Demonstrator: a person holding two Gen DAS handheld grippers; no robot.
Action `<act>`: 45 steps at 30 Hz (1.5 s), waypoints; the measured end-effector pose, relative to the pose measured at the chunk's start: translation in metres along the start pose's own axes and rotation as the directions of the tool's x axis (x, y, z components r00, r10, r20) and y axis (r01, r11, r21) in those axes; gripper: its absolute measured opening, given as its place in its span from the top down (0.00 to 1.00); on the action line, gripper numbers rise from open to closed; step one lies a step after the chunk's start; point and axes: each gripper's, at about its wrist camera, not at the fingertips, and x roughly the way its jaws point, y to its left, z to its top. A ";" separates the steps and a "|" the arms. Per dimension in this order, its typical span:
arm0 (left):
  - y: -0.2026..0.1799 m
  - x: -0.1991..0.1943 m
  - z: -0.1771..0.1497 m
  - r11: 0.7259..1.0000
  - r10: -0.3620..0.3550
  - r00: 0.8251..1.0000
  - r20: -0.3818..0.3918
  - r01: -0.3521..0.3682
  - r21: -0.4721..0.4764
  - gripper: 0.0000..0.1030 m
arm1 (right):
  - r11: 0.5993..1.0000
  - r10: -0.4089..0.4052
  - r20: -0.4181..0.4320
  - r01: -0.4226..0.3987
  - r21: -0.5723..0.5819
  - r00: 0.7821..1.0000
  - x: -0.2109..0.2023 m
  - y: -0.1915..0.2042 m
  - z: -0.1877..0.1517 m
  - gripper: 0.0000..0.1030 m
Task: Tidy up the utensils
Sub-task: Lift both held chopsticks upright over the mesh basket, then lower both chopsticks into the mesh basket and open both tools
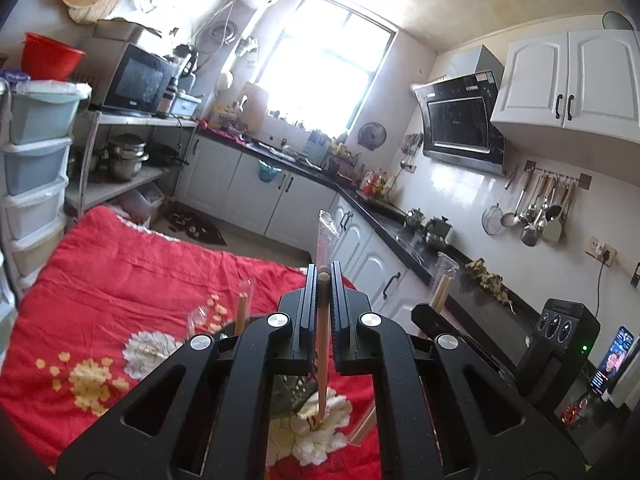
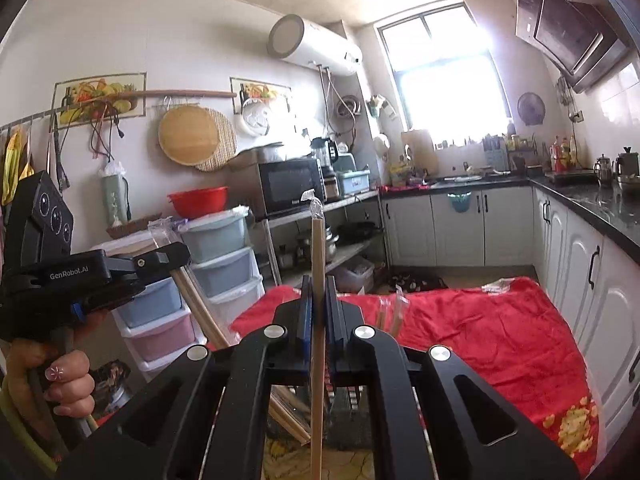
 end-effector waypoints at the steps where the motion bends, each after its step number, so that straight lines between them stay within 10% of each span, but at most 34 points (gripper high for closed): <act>1: 0.000 -0.001 0.003 1.000 0.006 1.000 0.011 -0.006 0.003 0.97 | 1.000 -0.001 0.007 0.001 0.000 1.000 0.001 0.000 0.002 0.95; 24: 0.012 -0.004 0.032 0.958 0.237 0.945 0.226 -0.265 0.105 0.97 | 0.998 -0.032 0.225 0.045 -0.053 0.974 0.020 -0.001 0.020 0.95; 45: 0.026 0.027 -0.006 0.945 0.273 0.952 0.142 -0.293 0.148 0.97 | 0.989 -0.130 0.230 0.144 -0.044 0.965 0.057 -0.014 -0.019 0.94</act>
